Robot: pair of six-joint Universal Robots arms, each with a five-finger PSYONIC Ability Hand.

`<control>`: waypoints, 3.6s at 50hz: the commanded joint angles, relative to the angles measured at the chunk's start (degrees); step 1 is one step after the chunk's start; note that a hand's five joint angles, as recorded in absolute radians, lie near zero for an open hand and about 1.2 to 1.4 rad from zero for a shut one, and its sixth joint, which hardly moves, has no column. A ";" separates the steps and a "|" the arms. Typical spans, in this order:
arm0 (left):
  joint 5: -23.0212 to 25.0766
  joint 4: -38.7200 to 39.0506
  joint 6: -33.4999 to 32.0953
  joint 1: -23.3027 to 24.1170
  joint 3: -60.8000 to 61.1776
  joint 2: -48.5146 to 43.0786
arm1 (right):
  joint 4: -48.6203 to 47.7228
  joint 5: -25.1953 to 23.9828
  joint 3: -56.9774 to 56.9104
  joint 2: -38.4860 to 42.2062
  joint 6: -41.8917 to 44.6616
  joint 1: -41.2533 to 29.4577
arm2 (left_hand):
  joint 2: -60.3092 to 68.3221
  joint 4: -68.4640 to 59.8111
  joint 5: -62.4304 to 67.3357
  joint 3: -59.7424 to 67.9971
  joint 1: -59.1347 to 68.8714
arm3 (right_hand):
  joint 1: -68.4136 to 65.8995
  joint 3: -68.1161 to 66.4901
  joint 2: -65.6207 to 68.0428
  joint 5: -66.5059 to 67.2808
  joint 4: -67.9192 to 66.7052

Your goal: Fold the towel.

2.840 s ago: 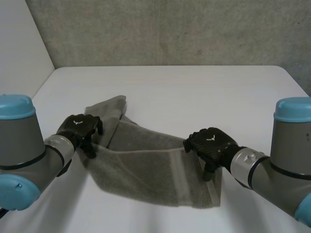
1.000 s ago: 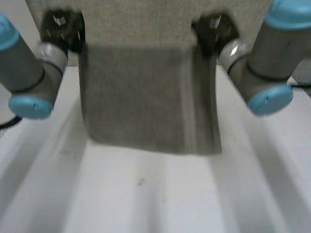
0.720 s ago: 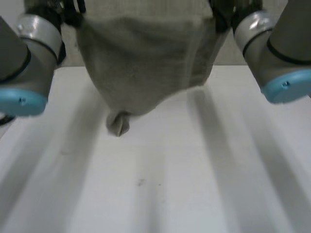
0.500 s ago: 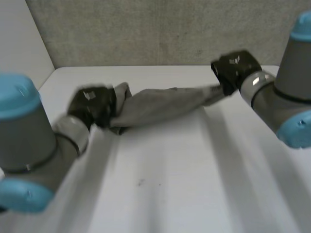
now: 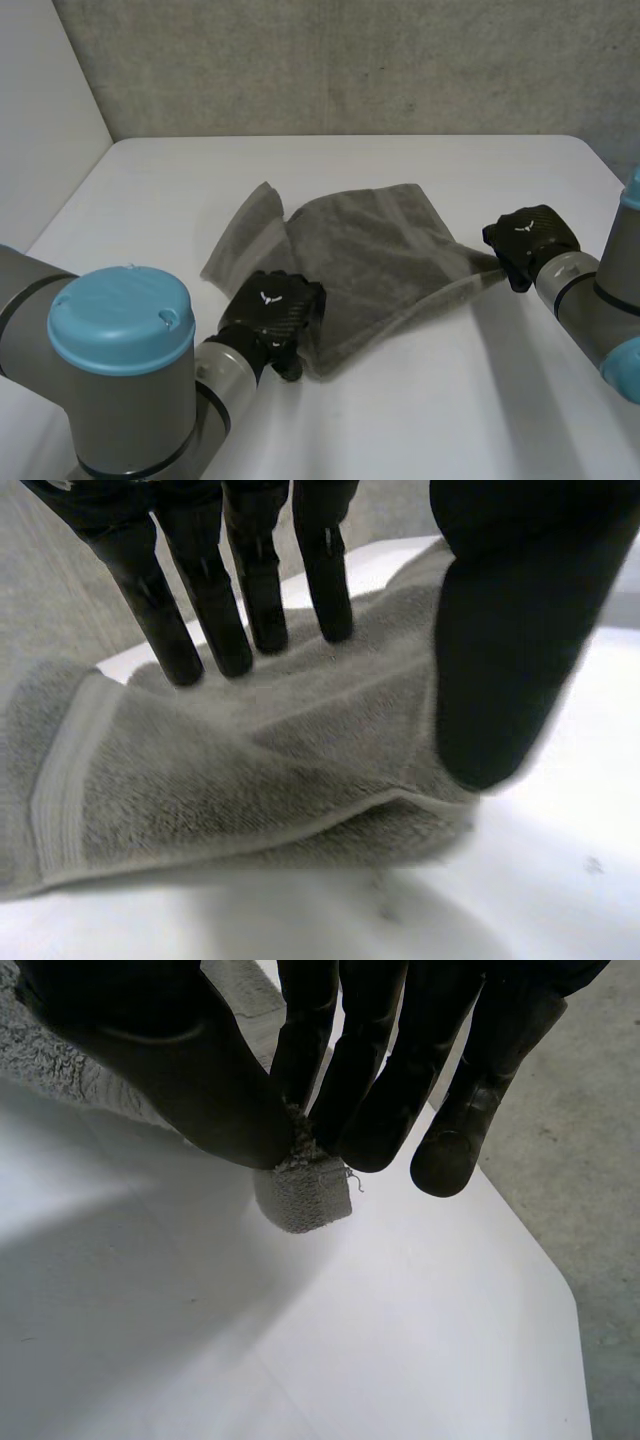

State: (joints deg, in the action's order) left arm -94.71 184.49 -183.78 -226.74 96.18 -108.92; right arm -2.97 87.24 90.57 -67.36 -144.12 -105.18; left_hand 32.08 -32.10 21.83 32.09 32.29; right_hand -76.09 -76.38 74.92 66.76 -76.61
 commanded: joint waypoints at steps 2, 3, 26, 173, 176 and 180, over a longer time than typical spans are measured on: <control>-0.04 1.39 -7.54 -6.76 -2.58 -2.00 | -3.80 -0.06 1.19 0.91 -0.19 0.59 | -19.34 19.36 -19.09 -19.35 -19.55 | -3.91 -3.62 5.08 3.24 -3.39; -0.04 1.40 -7.56 -6.78 -2.58 -2.00 | -4.06 0.03 1.19 1.00 -0.20 0.94 | -19.34 19.36 -19.09 -19.35 -19.55 | -3.91 -3.62 5.08 3.24 -3.39; 15.61 8.06 -13.45 -21.55 0.50 -5.68 | -4.94 -0.06 1.28 3.82 -0.55 2.61 | 3.35 -3.33 3.60 3.34 3.13 | -3.91 -3.62 5.08 3.24 -3.39; 17.19 5.79 -39.30 -26.12 5.77 -4.90 | -3.97 -2.08 4.18 -0.84 -0.37 2.00 | 15.82 -15.79 16.07 15.80 15.60 | -3.91 -3.62 5.08 3.24 -3.39; 17.28 7.19 -37.71 -26.29 5.69 -4.99 | -3.97 -2.17 4.18 -0.40 -0.28 2.00 | 15.98 -15.96 16.23 15.97 15.77 | -3.91 -3.62 5.08 3.24 -3.39; 17.28 8.25 -37.36 -26.47 5.69 -5.08 | -3.97 -2.17 4.26 0.30 -0.28 2.00 | 16.49 -16.47 16.74 16.48 16.28 | -3.91 -3.62 5.08 3.24 -3.39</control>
State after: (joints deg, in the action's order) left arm -77.45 190.64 -222.78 -252.88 102.04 -113.94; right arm -6.95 85.13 94.78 -67.97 -144.44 -103.19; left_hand 42.80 -42.78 32.73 42.84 43.03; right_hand -76.30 -76.38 76.92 67.13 -76.61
